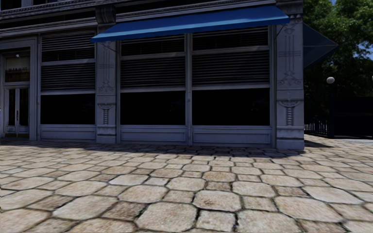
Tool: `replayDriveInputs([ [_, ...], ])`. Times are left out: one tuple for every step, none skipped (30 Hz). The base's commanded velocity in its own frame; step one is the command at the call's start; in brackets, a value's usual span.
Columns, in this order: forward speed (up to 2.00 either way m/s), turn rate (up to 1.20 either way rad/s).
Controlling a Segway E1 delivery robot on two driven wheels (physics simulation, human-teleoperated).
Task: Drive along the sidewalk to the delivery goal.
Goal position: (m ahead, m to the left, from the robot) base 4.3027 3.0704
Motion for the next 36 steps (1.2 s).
replayDriveInputs([
  [1.34,0.54],
  [1.37,0.54],
  [1.41,0.55],
  [1.41,0.55],
  [1.47,0.58],
  [1.49,0.62],
  [1.49,0.62],
  [1.50,0.65],
  [1.50,0.66],
  [1.50,0.66],
  [1.50,0.66],
  [1.50,0.66],
  [1.52,0.66],
  [1.53,0.66],
  [1.53,0.66],
  [1.54,0.66],
  [1.55,0.66],
  [1.55,0.66],
  [1.55,0.66],
  [1.56,0.67],
  [1.57,0.68],
  [1.57,0.68],
  [1.57,0.69],
  [1.58,0.74],
  [1.58,0.76],
  [1.58,0.76],
  [1.60,0.77],
  [1.61,0.77],
  [1.61,0.77],
  [1.62,0.77],
  [1.62,0.77],
  [1.63,0.77],
  [1.63,0.77],
  [1.63,0.77],
  [1.63,0.77],
  [1.63,0.77],
])
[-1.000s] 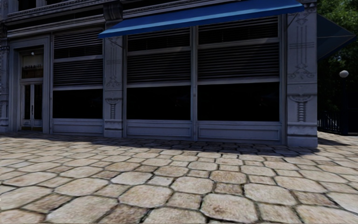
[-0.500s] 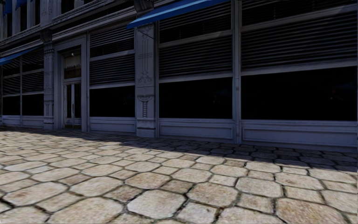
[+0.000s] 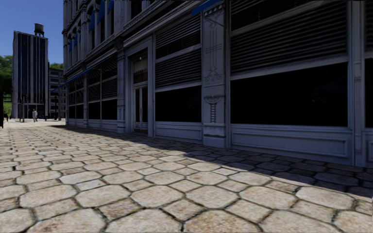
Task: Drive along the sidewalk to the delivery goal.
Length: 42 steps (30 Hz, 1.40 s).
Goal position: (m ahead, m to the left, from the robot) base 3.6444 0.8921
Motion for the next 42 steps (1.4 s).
replayDriveInputs([
  [1.63,0.77],
  [1.63,0.77],
  [1.63,0.77],
  [1.63,0.77],
  [1.63,0.77],
  [1.63,0.77],
  [1.63,0.77],
  [1.63,0.77],
  [1.63,0.77],
  [1.63,0.77],
  [1.63,0.77],
  [1.63,0.76],
  [1.63,0.71],
  [1.63,0.71],
  [1.63,0.69],
  [1.63,0.67],
  [1.63,0.65],
  [1.63,0.65],
  [1.63,0.00],
  [1.63,0.00],
  [1.63,0.00],
  [1.63,0.00],
  [1.63,0.00],
  [1.63,0.00],
  [1.63,0.00],
  [1.63,0.00],
  [1.63,0.00],
  [1.63,0.00],
  [1.63,0.00],
  [1.63,0.00],
  [1.63,0.00],
  [1.63,0.00],
  [1.63,0.00],
  [1.63,0.00],
  [1.63,0.00],
  [1.63,0.00],
  [1.63,0.00],
  [1.63,0.00],
  [1.63,0.00],
  [1.63,0.00],
  [1.63,0.00],
  [1.63,0.00],
])
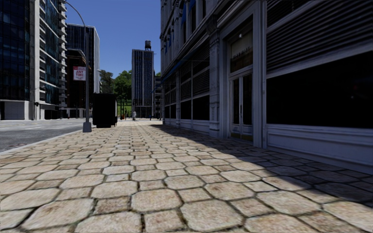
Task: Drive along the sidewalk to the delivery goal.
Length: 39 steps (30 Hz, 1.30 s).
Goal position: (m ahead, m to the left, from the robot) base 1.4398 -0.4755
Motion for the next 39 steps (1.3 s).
replayDriveInputs([
  [1.63,0.00],
  [1.63,0.00],
  [1.63,0.00],
  [1.63,0.00],
  [1.63,0.00],
  [1.63,0.00],
  [1.63,0.00],
  [1.63,0.00],
  [1.63,0.00],
  [1.63,0.00],
  [1.63,0.00],
  [1.63,0.00],
  [1.63,-0.03],
  [1.63,-0.03],
  [1.63,-0.09],
  [1.63,-0.12],
  [1.63,-0.12],
  [1.63,-0.13],
  [1.63,-0.14],
  [1.63,-0.14],
  [1.63,-0.14],
  [1.63,-0.14],
  [1.62,-0.14],
  [1.60,-0.12],
  [1.60,-0.12],
  [1.57,-0.04],
  [1.53,0.00],
  [1.37,0.00],
  [1.37,0.00],
  [1.19,0.00],
  [0.98,0.00],
  [0.72,0.00],
  [0.72,0.00],
  [0.52,0.00],
  [0.15,0.00],
  [0.00,0.00],
  [0.00,0.00],
  [0.00,0.00],
  [0.00,0.00],
])
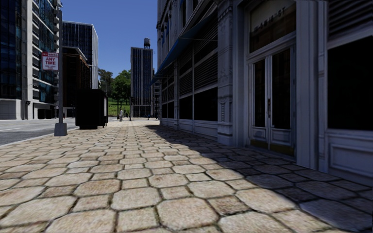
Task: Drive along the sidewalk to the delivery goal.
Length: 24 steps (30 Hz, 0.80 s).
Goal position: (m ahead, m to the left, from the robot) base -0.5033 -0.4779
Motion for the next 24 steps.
replayDriveInputs([
  [0.00,0.00],
  [0.00,0.00],
  [0.00,0.00],
  [0.00,0.00],
  [0.00,0.00],
  [0.00,0.00],
  [0.00,0.00],
  [0.00,0.00],
  [0.00,0.00],
  [0.00,0.00],
  [0.00,0.00],
  [0.00,0.00],
  [0.00,0.00],
  [0.00,0.00],
  [0.00,0.00],
  [0.00,0.00],
  [0.00,0.00],
  [0.00,0.00],
  [0.00,0.00],
  [0.00,0.00],
  [0.00,0.00],
  [0.00,0.00],
  [0.00,0.00],
  [0.00,0.00],
])
